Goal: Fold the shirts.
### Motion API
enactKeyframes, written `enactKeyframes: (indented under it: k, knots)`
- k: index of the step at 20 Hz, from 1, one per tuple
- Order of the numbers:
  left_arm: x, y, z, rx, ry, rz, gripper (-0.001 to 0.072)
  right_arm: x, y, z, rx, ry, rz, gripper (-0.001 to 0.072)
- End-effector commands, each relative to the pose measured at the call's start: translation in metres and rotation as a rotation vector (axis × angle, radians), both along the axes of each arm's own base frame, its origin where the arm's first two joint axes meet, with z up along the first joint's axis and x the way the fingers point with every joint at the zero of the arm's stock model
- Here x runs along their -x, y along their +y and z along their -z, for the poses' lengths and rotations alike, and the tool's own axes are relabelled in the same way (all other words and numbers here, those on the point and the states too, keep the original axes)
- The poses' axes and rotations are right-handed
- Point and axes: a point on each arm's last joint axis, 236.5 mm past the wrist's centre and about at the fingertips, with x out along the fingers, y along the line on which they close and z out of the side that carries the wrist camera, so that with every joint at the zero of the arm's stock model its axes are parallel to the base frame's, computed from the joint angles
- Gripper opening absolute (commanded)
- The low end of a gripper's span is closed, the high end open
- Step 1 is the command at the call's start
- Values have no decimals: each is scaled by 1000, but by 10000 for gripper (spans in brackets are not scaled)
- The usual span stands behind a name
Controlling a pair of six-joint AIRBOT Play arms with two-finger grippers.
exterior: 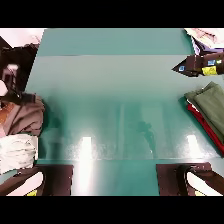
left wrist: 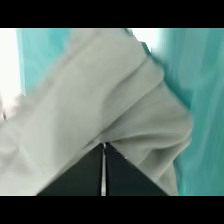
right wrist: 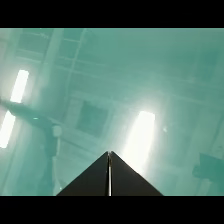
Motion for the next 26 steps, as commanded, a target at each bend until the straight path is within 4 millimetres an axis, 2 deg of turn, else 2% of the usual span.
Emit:
enactKeyframes:
  k: [1, 3, 6, 9, 12, 14, 15, 17, 19, 22, 23, 25, 26]
  knots:
    - [-18, -44, -107, 17, -221, 150, 26, -3, 0, -2, -4, -13, 8, 15]
    - [-8, -100, -167, 93, -299, 319, 26, -5, -1, -3, -6, -21, 13, 15]
    - [23, -196, -245, 253, -410, 614, 25, -10, -1, -11, -19, -57, 29, 15]
    - [54, -261, -320, 331, -599, 839, 26, -20, -4, -35, -25, -141, 56, 15]
    - [72, -297, -356, 355, -722, 963, 25, -29, -7, -78, -35, -268, 81, 15]
    - [70, -318, -368, 367, -784, 1014, 25, -31, -8, -105, -41, -343, 93, 15]
    - [66, -330, -366, 379, -780, 1034, 26, -30, -9, -115, -43, -368, 95, 15]
    - [51, -364, -335, 414, -687, 1079, 25, -27, -8, -129, -43, -398, 91, 15]
    - [37, -407, -288, 492, -547, 1124, 26, -25, -8, -134, -42, -407, 87, 15]
    - [24, -462, -212, 578, -345, 1192, 27, -20, -5, -127, -33, -374, 68, 15]
    - [16, -469, -190, 576, -296, 1185, 27, -18, -5, -123, -28, -358, 59, 14]
    - [-4, -458, -158, 527, -229, 1144, 51, -15, -5, -118, -17, -339, 51, 15]
    - [-12, -443, -153, 499, -210, 1118, 276, -14, -5, -117, -14, -333, 48, 15]
